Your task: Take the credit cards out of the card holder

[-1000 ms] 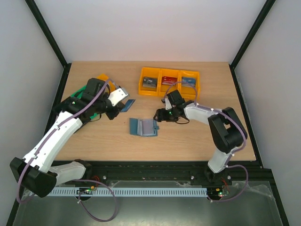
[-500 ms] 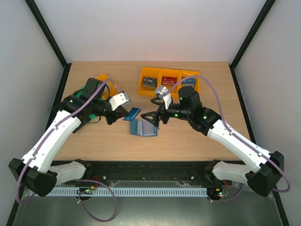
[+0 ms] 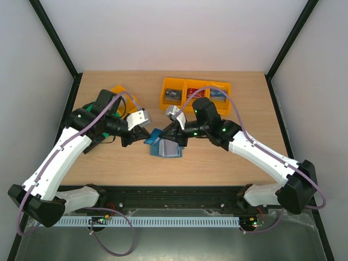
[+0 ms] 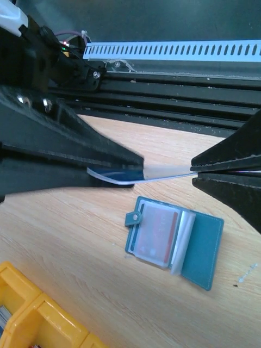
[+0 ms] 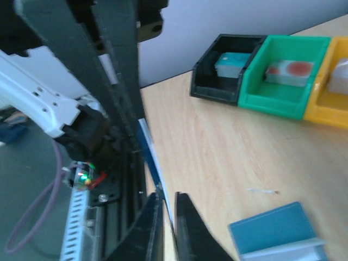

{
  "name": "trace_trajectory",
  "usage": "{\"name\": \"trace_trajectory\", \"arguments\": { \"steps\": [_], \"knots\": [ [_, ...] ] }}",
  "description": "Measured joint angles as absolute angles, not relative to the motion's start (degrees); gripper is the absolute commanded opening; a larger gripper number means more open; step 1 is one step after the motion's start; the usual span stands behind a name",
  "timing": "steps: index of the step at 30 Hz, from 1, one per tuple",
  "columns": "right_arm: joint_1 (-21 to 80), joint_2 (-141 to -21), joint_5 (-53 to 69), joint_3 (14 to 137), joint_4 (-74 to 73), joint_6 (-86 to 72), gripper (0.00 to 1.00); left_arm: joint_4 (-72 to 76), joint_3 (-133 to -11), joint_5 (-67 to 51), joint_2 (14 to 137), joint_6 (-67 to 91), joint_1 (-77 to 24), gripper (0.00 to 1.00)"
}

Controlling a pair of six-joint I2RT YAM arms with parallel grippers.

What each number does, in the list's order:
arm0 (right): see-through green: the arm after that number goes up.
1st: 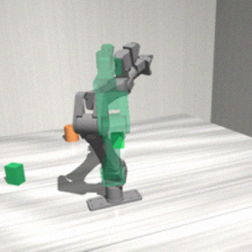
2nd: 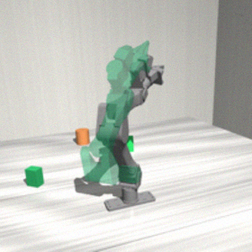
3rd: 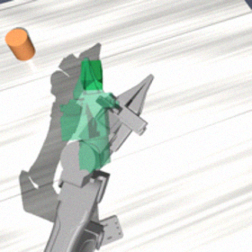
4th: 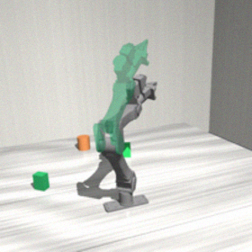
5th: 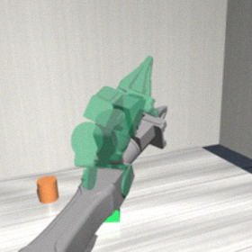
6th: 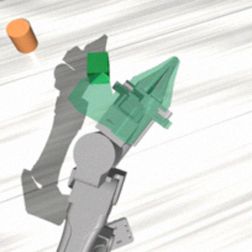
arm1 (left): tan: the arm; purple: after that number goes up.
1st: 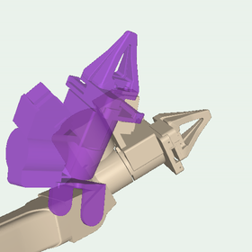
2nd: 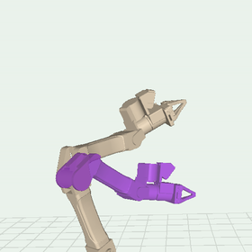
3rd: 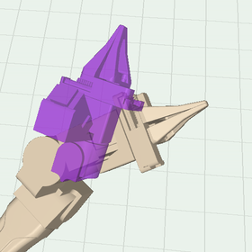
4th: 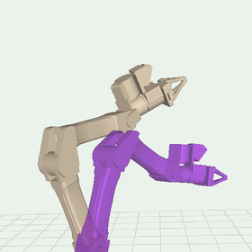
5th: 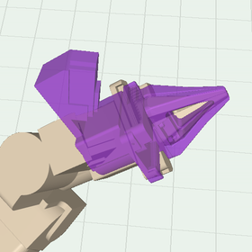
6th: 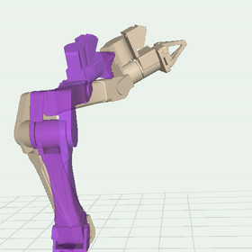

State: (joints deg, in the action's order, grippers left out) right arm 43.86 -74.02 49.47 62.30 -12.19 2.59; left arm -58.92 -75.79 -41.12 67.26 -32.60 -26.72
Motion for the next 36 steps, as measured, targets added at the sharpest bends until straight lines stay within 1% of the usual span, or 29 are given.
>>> {"name": "trace_trajectory", "arguments": {
  "steps": [1, 2, 4, 5, 6, 7, 10, 14, 17, 20, 22, 26, 28, 30, 34, 36],
  "knots": [
    [43.9, -73.9, 50.1, 62.3, -12.3, 2.6, 0.02, -59.2, -75.9, -41.0, 67.3, -32.7, -26.7, 0.02],
    [43.9, -73.7, 50.7, 62.3, -12.4, 2.5, 0.02, -59.2, -76.0, -40.9, 67.2, -32.8, -26.6, 0.16],
    [43.9, -72.6, 50.9, 61.8, -11.9, 1.9, 0.02, -59.0, -76.4, -41.0, 67.3, -32.4, -26.3, 0.62],
    [43.9, -71.7, 50.6, 61.3, -11.0, 1.2, 0.02, -58.8, -77.0, -41.1, 67.3, -31.6, -25.9, 0.78],
    [43.8, -70.1, 50.0, 60.1, -8.7, -0.4, 0.02, -58.3, -77.5, -41.5, 67.2, -30.6, -25.3, 0.85],
    [43.4, -68.5, 49.5, 58.9, -6.4, -2.5, 0.02, -57.8, -78.0, -41.9, 67.0, -29.5, -24.2, 0.87],
    [42.0, -62.9, 47.6, 53.3, 5.9, -11.5, 0.02, -56.6, -80.0, -42.9, 66.3, -27.4, -20.5, 0.87],
    [41.6, -58.7, 43.2, 45.2, 31.2, -26.7, 0.02, -55.7, -82.7, -47.4, 66.3, -25.7, -19.9, 0.81],
    [42.4, -59.3, 39.9, 41.4, 46.4, -34.6, 0.02, -53.5, -85.7, -51.3, 67.3, -22.6, -20.0, 0.76],
    [42.9, -61.5, 37.6, 40.0, 56.4, -39.6, 0.02, -49.8, -88.5, -53.5, 68.5, -18.7, -20.0, 0.74],
    [42.9, -63.1, 36.8, 39.3, 61.9, -42.3, 0.02, -47.8, -89.8, -54.7, 69.1, -17.0, -20.3, 0.68],
    [43.1, -66.3, 36.5, 39.0, 68.5, -46.2, 0.02, -45.1, -90.6, -56.0, 69.7, -14.0, -21.1, 0.51],
    [43.1, -67.1, 36.8, 39.0, 70.2, -47.3, 0.02, -44.2, -90.6, -56.2, 70.0, -12.9, -21.4, 0.45],
    [43.1, -67.6, 37.3, 39.0, 71.5, -48.1, 0.02, -43.7, -90.6, -56.4, 70.3, -12.1, -21.5, 0.43],
    [43.1, -68.0, 37.6, 39.0, 72.4, -48.3, 0.02, -43.0, -90.6, -57.4, 70.6, -11.0, -21.8, 0.42],
    [43.1, -68.3, 37.8, 39.0, 72.3, -48.2, 0.02, -42.9, -90.6, -58.1, 70.7, -10.9, -22.0, 0.4]
  ]
}}
